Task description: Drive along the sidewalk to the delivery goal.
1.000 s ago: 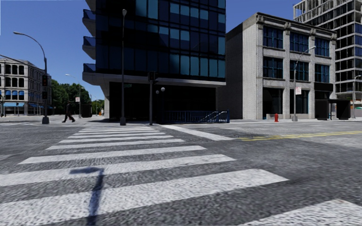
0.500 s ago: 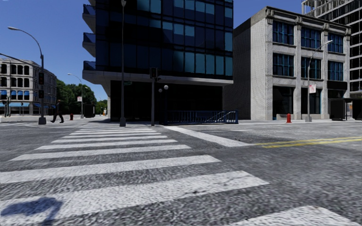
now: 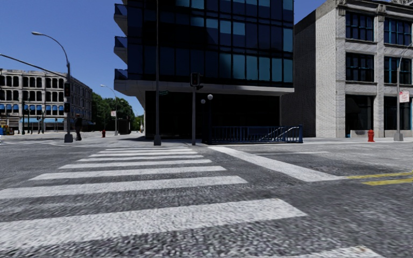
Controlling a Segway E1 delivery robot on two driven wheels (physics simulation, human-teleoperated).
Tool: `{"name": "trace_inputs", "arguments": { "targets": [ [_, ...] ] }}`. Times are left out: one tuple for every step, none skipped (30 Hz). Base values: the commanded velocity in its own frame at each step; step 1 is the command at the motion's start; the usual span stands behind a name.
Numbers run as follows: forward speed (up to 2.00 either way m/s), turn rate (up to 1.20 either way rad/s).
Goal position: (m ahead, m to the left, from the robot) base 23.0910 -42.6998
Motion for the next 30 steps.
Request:
{"name": "trace_inputs", "arguments": {
  "targets": [
    [2.00, 0.39],
    [2.00, 0.39],
    [2.00, 0.39],
    [2.00, 0.39],
    [2.00, 0.39],
    [2.00, 0.39],
    [2.00, 0.39],
    [2.00, 0.39],
    [2.00, 0.39],
    [2.00, 0.39],
    [2.00, 0.39],
    [2.00, 0.39],
    [2.00, 0.39],
    [2.00, 0.39],
    [2.00, 0.39],
    [2.00, 0.39],
    [2.00, 0.39],
    [2.00, 0.39],
    [2.00, 0.39],
    [2.00, 0.39],
    [2.00, 0.32],
    [2.00, 0.25],
    [2.00, 0.25],
    [2.00, 0.18],
    [2.00, 0.01],
    [2.00, 0.01],
    [2.00, 0.00],
    [2.00, 0.00],
    [2.00, 0.00],
    [2.00, 0.00]
  ]
}}
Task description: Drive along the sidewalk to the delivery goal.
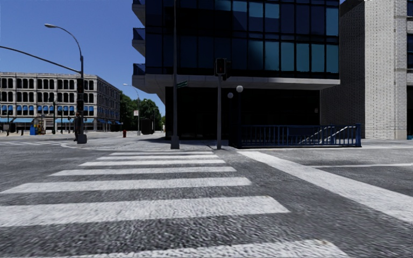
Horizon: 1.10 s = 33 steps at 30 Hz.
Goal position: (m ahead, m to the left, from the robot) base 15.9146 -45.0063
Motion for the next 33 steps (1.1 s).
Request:
{"name": "trace_inputs", "arguments": {
  "targets": [
    [2.00, 0.00],
    [2.00, 0.00],
    [2.00, 0.00],
    [2.00, 0.00],
    [2.00, 0.00],
    [2.00, 0.01],
    [2.00, 0.01],
    [2.00, 0.08],
    [2.00, 0.11],
    [2.00, 0.11],
    [2.00, 0.16],
    [2.00, 0.22],
    [2.00, 0.31],
    [2.00, 0.32],
    [2.00, 0.32],
    [2.00, 0.32],
    [2.00, 0.32],
    [2.00, 0.32],
    [2.00, 0.32],
    [2.00, 0.32],
    [2.00, 0.32],
    [2.00, 0.32],
    [2.00, 0.32],
    [2.00, 0.32],
    [2.00, 0.32],
    [2.00, 0.32],
    [2.00, 0.32],
    [2.00, 0.31],
    [2.00, 0.25],
    [2.00, 0.25],
    [2.00, 0.00],
    [2.00, 0.00],
    [2.00, 0.00]
  ]
}}
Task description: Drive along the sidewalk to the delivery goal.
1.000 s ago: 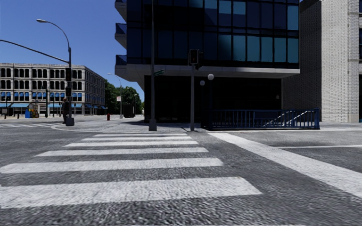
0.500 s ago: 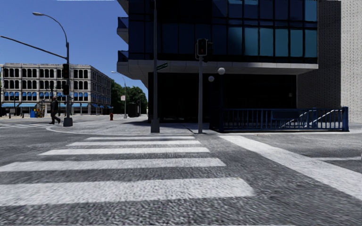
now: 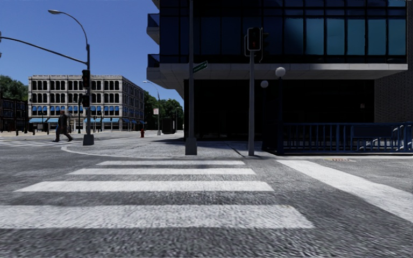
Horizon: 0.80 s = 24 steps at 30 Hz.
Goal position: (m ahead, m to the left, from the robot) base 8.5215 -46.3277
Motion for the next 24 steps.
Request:
{"name": "trace_inputs", "arguments": {
  "targets": [
    [2.00, 0.00],
    [2.00, 0.00],
    [2.00, 0.00],
    [2.00, 0.00],
    [2.00, 0.00],
    [2.00, 0.00],
    [2.00, 0.00],
    [2.00, 0.00],
    [2.00, -0.07],
    [2.00, -0.20],
    [2.00, -0.20],
    [2.00, -0.29],
    [2.00, -0.30],
    [2.00, -0.31],
    [2.00, -0.31],
    [2.00, -0.31],
    [2.00, -0.31],
    [2.00, -0.31],
    [2.00, -0.31],
    [2.00, -0.31],
    [2.00, -0.31],
    [2.00, -0.31],
    [2.00, -0.27],
    [2.00, -0.26]
  ]
}}
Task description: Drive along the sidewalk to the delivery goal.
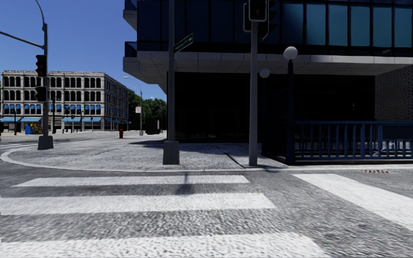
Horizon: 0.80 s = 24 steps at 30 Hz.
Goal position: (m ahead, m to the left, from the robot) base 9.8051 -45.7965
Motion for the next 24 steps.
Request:
{"name": "trace_inputs", "arguments": {
  "targets": [
    [2.00, -0.26],
    [2.00, -0.24],
    [2.00, 0.00],
    [2.00, 0.00],
    [2.00, 0.00],
    [2.00, 0.00],
    [2.00, 0.00],
    [2.00, 0.00],
    [2.00, 0.00],
    [2.00, 0.00],
    [2.00, 0.00],
    [2.00, 0.00],
    [2.00, 0.00],
    [2.00, 0.00],
    [2.00, 0.00],
    [2.00, 0.00],
    [2.00, 0.00],
    [2.00, 0.00],
    [2.00, 0.00],
    [2.00, 0.00],
    [2.00, 0.00],
    [2.00, 0.00],
    [2.00, 0.00],
    [2.00, 0.00]
  ]
}}
